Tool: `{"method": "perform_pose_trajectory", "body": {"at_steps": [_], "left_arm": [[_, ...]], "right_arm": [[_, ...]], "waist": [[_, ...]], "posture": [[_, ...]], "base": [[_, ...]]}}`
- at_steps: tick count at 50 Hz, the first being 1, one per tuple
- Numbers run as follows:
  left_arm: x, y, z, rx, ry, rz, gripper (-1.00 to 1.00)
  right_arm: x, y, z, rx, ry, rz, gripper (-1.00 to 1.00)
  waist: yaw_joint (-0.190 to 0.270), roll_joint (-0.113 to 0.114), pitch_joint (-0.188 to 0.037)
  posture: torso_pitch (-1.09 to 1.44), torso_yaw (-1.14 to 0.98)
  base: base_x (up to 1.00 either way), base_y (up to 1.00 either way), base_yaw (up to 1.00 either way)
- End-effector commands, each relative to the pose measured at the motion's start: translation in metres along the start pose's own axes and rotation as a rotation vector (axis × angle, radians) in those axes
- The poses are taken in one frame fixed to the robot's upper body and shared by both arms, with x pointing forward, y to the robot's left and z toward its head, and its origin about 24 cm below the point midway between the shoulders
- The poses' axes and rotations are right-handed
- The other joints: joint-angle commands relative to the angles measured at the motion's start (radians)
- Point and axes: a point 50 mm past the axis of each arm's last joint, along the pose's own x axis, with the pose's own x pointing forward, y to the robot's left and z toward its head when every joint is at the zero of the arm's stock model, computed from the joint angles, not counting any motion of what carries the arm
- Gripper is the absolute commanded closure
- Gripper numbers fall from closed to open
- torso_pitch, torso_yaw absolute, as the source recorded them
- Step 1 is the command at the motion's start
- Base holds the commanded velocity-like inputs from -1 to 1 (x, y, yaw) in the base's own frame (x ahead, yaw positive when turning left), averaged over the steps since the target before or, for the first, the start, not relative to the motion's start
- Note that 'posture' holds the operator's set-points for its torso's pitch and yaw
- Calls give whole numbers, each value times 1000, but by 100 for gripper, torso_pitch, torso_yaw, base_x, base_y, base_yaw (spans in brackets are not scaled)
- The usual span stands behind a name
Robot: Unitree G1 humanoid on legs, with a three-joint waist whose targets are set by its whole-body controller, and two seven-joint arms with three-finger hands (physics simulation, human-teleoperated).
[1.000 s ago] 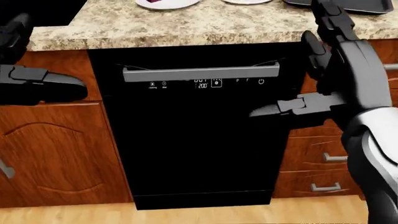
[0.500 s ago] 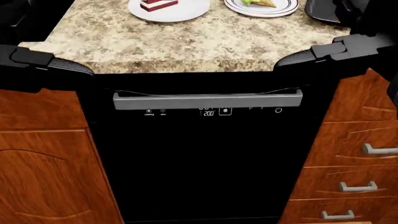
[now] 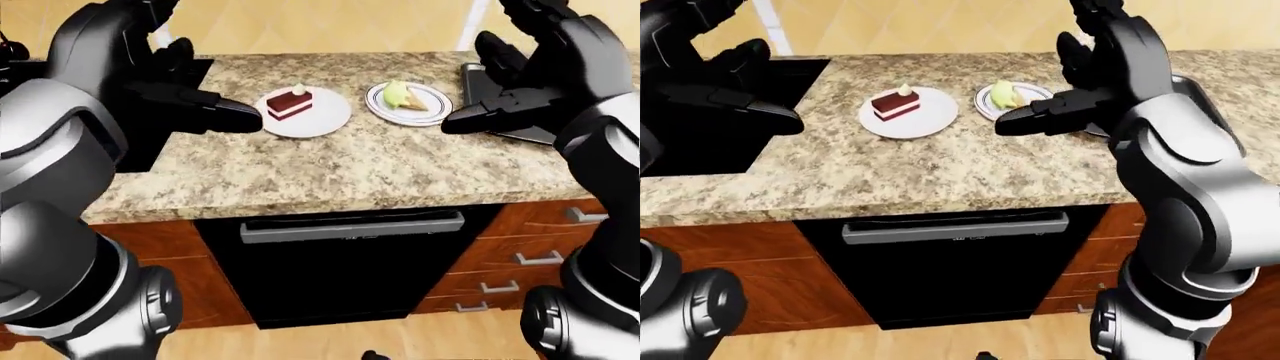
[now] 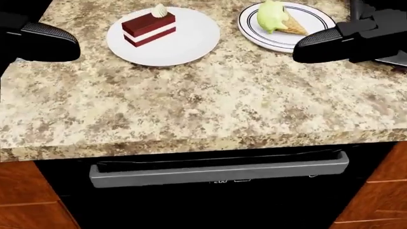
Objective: Move the dessert items from the plate to the tray.
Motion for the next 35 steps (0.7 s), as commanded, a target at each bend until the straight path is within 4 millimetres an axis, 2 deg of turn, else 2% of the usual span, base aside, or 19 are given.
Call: {"method": "perform_pose_trajectory", "body": {"at_steps": [1, 2, 3, 6, 9, 10, 11, 13, 14, 15, 16, 17, 21, 27, 29, 31, 32, 33, 35], "left_arm": [[-2, 1, 8, -1, -39, 4, -100], [-2, 0, 8, 1, -39, 3, -100], [-2, 0, 8, 1, -39, 2, -100], [-1, 0, 5, -2, -35, 5, -100], [-1, 0, 4, 1, -32, 4, -100], [-1, 0, 5, 1, -32, 4, -100], [-1, 0, 4, 1, -32, 5, -100], [-2, -1, 3, 2, -29, 4, -100], [-2, -1, 1, 4, -28, 4, -100], [-1, -1, 1, -2, -28, 1, -100], [-1, -2, 1, -2, -27, 0, -100], [-1, -2, 2, -2, -28, -2, -100], [-2, -2, 3, -1, -29, -3, -100], [-2, -2, 2, 1, -27, -3, -100], [-3, -1, 2, 1, -24, -3, -100], [-3, -1, 1, 1, -23, -2, -100], [-3, -1, 0, 4, -23, -3, -100], [-2, -1, 0, 6, -22, -2, -100], [-1, 0, 0, 12, -23, 6, -100]], "right_arm": [[-2, -2, 10, -21, -36, -7, -100], [-2, -2, 11, -17, -37, -6, -100], [-2, -2, 12, -19, -38, -5, -100], [-1, -4, 13, -14, -38, -10, -100], [0, -5, 11, -14, -30, -12, -100], [0, -5, 11, -13, -27, -12, -100], [0, -5, 10, -12, -25, -14, -100], [0, -6, 8, -14, -22, -15, -100], [0, -6, 8, -14, -23, -14, -100], [0, -6, 9, -14, -24, -16, -100], [0, -7, 10, -10, -23, -19, -100], [0, -7, 10, -10, -23, -20, -100], [0, -7, 9, -12, -19, -19, -100], [1, -5, 10, -22, -19, -17, -100], [1, -5, 11, -19, -25, -14, -100], [2, -5, 11, -21, -25, -14, -100], [2, -5, 11, -25, -24, -13, -100], [2, -4, 10, -33, -23, -10, -100], [3, -3, 11, -41, -22, -4, -100]], "waist": [[-4, -17, -22], [-9, -55, -27], [4, -27, -19], [-4, -46, -16], [1, -41, 0], [4, -36, -19], [6, -19, -33], [2, 14, -33], [0, 40, -39], [-1, 80, -52], [5, 54, -56], [3, 64, -60], [6, 70, -72], [4, 50, -60], [14, -17, -49], [14, -117, -56], [12, -68, -43], [13, -74, -22], [10, -58, -23]], "posture": [[0, 0], [0, 0], [0, 0], [0, 0], [0, 0], [0, 0], [0, 0], [0, 0], [0, 0], [0, 0], [0, 0], [0, 0], [0, 0], [0, 0], [0, 0], [0, 0], [0, 0], [0, 0], [0, 0]], "base": [[2, 0, 0], [2, 0, 0], [1, 0, 0], [0, 0, 0], [0, 0, 0], [0, -7, 0], [0, -10, 0], [0, -11, 0], [0, -11, 0], [0, -11, 0], [0, -10, 0], [0, -19, 0], [0, -35, 0], [2, -43, 0], [7, -5, 0], [7, 0, 0], [6, 0, 0], [0, 0, 0], [0, 0, 0]]}}
